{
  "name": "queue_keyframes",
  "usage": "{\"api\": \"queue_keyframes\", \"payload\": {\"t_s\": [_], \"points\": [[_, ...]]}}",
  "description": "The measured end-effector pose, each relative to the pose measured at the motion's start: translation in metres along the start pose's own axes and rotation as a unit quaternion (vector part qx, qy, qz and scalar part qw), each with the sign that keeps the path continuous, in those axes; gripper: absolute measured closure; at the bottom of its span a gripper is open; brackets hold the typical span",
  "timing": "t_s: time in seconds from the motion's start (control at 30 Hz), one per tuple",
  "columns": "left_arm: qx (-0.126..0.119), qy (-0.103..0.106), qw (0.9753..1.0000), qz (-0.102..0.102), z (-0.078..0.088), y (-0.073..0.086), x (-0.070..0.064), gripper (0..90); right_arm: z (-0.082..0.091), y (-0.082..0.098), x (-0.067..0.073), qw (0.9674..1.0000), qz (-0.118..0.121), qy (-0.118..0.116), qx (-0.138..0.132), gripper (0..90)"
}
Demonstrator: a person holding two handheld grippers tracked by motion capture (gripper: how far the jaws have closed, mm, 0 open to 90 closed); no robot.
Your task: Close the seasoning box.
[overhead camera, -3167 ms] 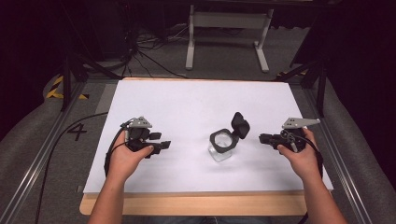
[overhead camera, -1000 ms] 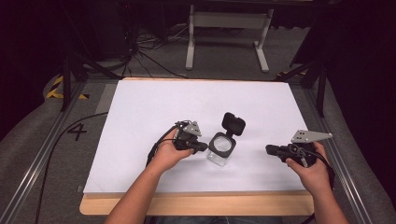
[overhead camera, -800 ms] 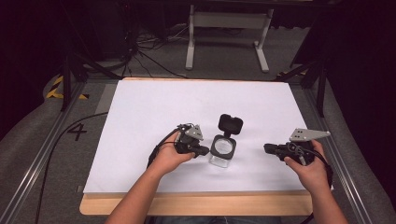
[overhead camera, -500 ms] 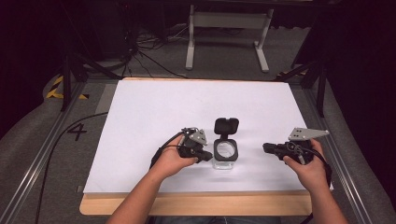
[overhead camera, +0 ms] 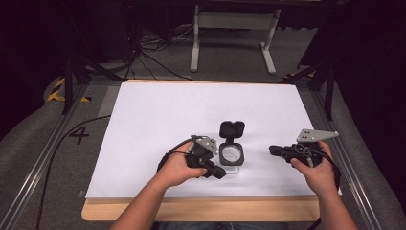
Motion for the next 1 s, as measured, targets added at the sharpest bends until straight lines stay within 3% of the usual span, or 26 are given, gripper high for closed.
{"api": "queue_keyframes", "payload": {"t_s": [0.03,0.13,0.23,0.53,0.6,0.8,0.83,1.0], "points": [[0.017,-0.016,0.9997,0.002,-0.005,0.002,0.001,85.1,0.000,-0.004,0.002,1.0000,0.003,-0.001,-0.002,87.2],[0.013,-0.003,0.9999,0.008,-0.015,0.000,0.000,87.2,-0.002,-0.018,0.010,0.9998,0.005,-0.019,-0.009,87.7],[0.016,-0.007,0.9998,0.006,-0.021,0.001,0.000,88.4,-0.010,-0.037,0.015,0.9995,0.013,-0.029,-0.006,88.1],[-0.025,-0.045,0.9982,0.030,-0.026,0.001,0.012,89.7,-0.034,-0.109,0.034,0.9986,0.038,-0.035,-0.009,89.1],[-0.041,-0.040,0.9976,0.039,-0.026,0.000,0.012,89.8,-0.043,-0.120,0.039,0.9985,0.043,-0.033,0.000,89.2],[-0.056,-0.040,0.9966,0.044,-0.027,0.000,0.012,89.9,-0.071,-0.122,0.043,0.9971,0.044,-0.022,0.058,89.6],[-0.047,-0.033,0.9976,0.039,-0.025,0.001,0.012,89.9,-0.074,-0.120,0.043,0.9969,0.045,-0.020,0.062,89.6],[-0.045,-0.036,0.9977,0.036,-0.026,0.001,0.011,89.9,-0.077,-0.118,0.042,0.9966,0.042,-0.017,0.069,89.7]]}}
Point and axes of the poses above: each handheld gripper's, and its own axes: z roughly backward along the jaws, y roughly out of its underside, x roughly to its left, the point moved 9 cm from there along -z, roughly forward along the jaws, and after that the axes turned 14 degrees about -z, right-handed, at the moved point
